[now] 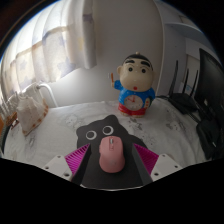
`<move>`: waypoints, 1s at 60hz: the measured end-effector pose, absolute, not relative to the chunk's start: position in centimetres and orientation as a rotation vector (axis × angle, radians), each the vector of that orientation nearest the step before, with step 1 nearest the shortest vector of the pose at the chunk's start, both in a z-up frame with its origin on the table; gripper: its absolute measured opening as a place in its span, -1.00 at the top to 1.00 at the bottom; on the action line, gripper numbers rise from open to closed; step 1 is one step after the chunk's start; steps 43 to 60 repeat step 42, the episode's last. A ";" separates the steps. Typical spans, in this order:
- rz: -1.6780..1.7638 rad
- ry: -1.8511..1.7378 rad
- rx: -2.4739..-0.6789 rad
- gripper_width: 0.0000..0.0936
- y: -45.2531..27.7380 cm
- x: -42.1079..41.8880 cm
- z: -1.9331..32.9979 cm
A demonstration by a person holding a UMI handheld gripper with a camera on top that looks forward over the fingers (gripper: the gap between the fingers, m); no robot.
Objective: Arrange mouse
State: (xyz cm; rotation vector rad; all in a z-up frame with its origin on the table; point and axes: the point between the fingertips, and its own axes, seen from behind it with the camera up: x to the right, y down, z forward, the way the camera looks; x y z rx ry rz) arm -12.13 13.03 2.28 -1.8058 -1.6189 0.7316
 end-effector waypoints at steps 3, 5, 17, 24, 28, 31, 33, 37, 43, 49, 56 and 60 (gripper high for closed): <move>0.726 -1.646 -1.789 -0.82 12.6 -10.3 4.4; 0.718 -1.664 -1.780 -0.80 12.4 -8.8 6.0; 0.680 -1.694 -1.812 -0.80 11.6 2.0 14.7; 0.672 -1.709 -1.799 -0.81 11.4 6.0 17.4; 0.682 -1.698 -1.820 -0.80 11.1 7.3 18.1; 0.682 -1.698 -1.829 -0.81 11.1 7.9 18.2; 0.674 -1.698 -1.823 -0.80 11.1 8.1 18.2; 0.670 -1.694 -1.806 -0.81 11.2 8.3 18.3; 0.670 -1.704 -1.811 -0.81 10.6 8.6 17.8; 0.670 -1.704 -1.811 -0.81 10.6 8.6 17.8; 0.670 -1.704 -1.811 -0.81 10.6 8.6 17.8; 0.670 -1.704 -1.811 -0.81 10.6 8.6 17.8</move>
